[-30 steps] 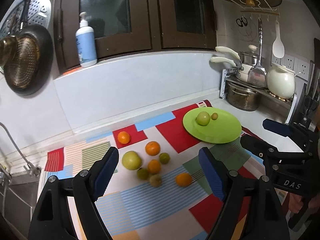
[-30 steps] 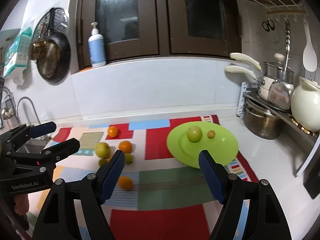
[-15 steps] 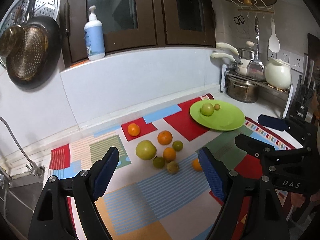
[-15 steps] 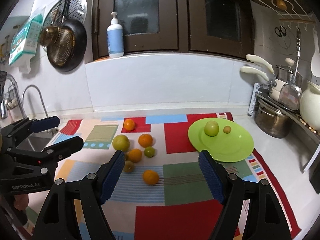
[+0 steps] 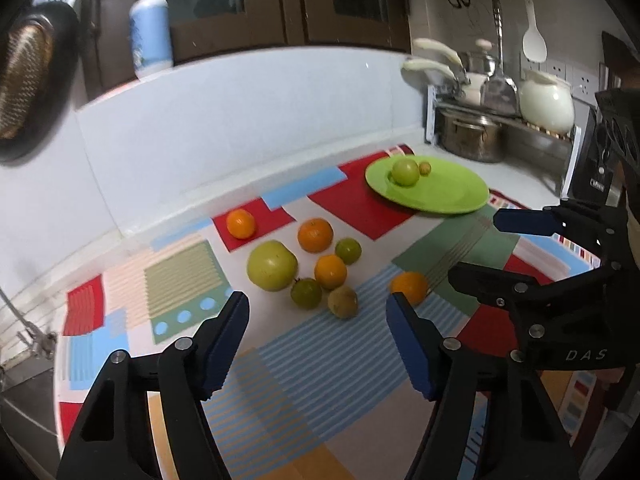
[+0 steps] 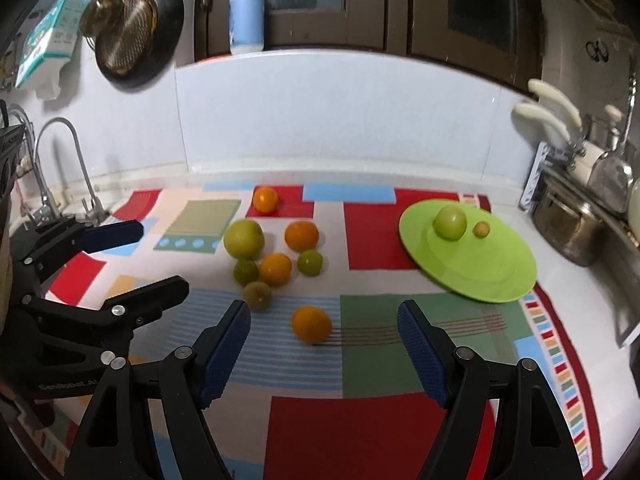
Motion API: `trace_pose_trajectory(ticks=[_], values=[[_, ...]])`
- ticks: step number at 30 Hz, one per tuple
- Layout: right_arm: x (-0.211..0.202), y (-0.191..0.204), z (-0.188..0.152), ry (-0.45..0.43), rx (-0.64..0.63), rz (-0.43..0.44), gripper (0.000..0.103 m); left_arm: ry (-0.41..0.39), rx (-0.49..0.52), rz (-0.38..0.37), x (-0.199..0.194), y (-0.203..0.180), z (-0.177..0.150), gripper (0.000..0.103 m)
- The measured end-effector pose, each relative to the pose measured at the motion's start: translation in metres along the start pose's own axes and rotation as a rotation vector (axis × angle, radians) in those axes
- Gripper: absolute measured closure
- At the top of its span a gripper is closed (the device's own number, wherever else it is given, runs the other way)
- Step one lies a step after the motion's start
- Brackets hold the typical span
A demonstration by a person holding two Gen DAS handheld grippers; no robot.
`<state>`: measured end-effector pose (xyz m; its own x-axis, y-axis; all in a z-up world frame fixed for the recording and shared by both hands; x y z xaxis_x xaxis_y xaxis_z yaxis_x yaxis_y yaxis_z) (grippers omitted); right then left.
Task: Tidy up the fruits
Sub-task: 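Move both tools back toward the remaining fruit cluster, then close the right gripper on an orange while the left gripper grasps another brown fruit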
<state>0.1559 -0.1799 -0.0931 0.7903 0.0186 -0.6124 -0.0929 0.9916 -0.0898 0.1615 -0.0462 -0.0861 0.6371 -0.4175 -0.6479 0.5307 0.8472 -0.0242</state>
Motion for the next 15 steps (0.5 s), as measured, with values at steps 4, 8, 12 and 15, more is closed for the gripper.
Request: trace_pose_trajectory(ticks=[4, 8, 12, 15], values=[[0.021, 0.004, -0.005, 0.047, -0.001, 0.02, 0.032, 0.056, 0.002, -0.039, 0.023, 0.004, -0.006, 0.043], [0.036, 0.006, -0.012, 0.09, -0.005, 0.034, 0.036, 0.086, -0.005, -0.079, 0.04, 0.005, -0.007, 0.053], [0.05, 0.007, -0.017, 0.129, 0.003, 0.052, 0.041, 0.113, -0.011, -0.107, 0.057, 0.007, -0.006, 0.06], [0.06, 0.007, -0.019, 0.151, 0.011, 0.071, 0.044, 0.13, -0.008, -0.118, 0.065, 0.007, -0.005, 0.064]])
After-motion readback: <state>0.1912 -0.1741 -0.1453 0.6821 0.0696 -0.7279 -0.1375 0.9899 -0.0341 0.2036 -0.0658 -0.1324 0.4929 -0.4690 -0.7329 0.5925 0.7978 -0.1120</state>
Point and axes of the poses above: each gripper's, at about its wrist camera, not at the fingertips, and x roughly the way its jaws point, y to its left, z to its top, the point moved 4 cm from there along x, roughly the way its jaws point, and after that the axes turned 11 degrees about -z, right-handed, at the moved point
